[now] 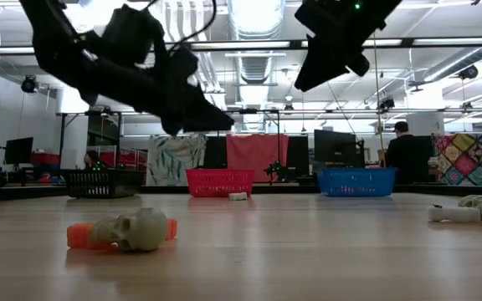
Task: Sort Halloween decoration
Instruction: Put the white skeleton toy into the black bin
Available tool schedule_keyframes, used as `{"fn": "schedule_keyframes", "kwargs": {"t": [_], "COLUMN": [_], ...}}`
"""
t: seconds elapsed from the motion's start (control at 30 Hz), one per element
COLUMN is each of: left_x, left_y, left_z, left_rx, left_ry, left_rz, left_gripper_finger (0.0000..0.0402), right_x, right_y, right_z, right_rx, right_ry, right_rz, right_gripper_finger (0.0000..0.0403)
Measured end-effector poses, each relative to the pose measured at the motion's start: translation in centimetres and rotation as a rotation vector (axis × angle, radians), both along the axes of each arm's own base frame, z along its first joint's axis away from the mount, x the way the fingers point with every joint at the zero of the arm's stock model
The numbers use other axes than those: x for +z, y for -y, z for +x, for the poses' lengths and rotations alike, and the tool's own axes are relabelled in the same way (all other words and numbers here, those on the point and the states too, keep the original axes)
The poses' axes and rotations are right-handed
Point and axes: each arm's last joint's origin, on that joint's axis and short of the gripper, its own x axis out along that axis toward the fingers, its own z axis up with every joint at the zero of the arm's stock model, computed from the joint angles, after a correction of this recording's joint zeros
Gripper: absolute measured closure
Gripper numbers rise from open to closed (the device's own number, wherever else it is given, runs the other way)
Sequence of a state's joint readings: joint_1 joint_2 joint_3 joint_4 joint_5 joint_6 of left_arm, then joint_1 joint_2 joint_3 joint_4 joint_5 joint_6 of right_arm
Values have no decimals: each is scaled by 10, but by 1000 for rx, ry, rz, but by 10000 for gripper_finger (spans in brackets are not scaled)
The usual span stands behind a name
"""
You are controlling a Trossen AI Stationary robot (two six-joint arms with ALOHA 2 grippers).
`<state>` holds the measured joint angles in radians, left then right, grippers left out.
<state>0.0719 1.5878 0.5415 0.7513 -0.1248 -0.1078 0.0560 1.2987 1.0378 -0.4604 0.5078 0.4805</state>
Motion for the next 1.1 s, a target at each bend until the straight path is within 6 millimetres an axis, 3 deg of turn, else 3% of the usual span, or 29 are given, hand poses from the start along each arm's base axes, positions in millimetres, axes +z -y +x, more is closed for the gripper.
{"fn": "schedule_keyframes", "kwargs": {"t": [0.27,0.43,0.77,1.1], "left_x": [-42,-59,-72,-82], "left_y": [-7,-9,-12,-14], "left_z": [11,20,38,39], "left_rx": [207,260,275,317], "left_ry": [-69,-123,-158,-204], "left_rz": [66,92,130,185], "left_gripper_finger": [290,290,290,275], "right_x": [-25,-28,-28,-28], "right_y": [-8,-8,-8,-8], "right_z": [-7,-9,-9,-9], "right_rx": [-41,-49,-48,-48], "right_ry": [-5,-10,-9,-10], "right_rz": [65,71,71,71], "right_gripper_finger": [326,326,326,326]}}
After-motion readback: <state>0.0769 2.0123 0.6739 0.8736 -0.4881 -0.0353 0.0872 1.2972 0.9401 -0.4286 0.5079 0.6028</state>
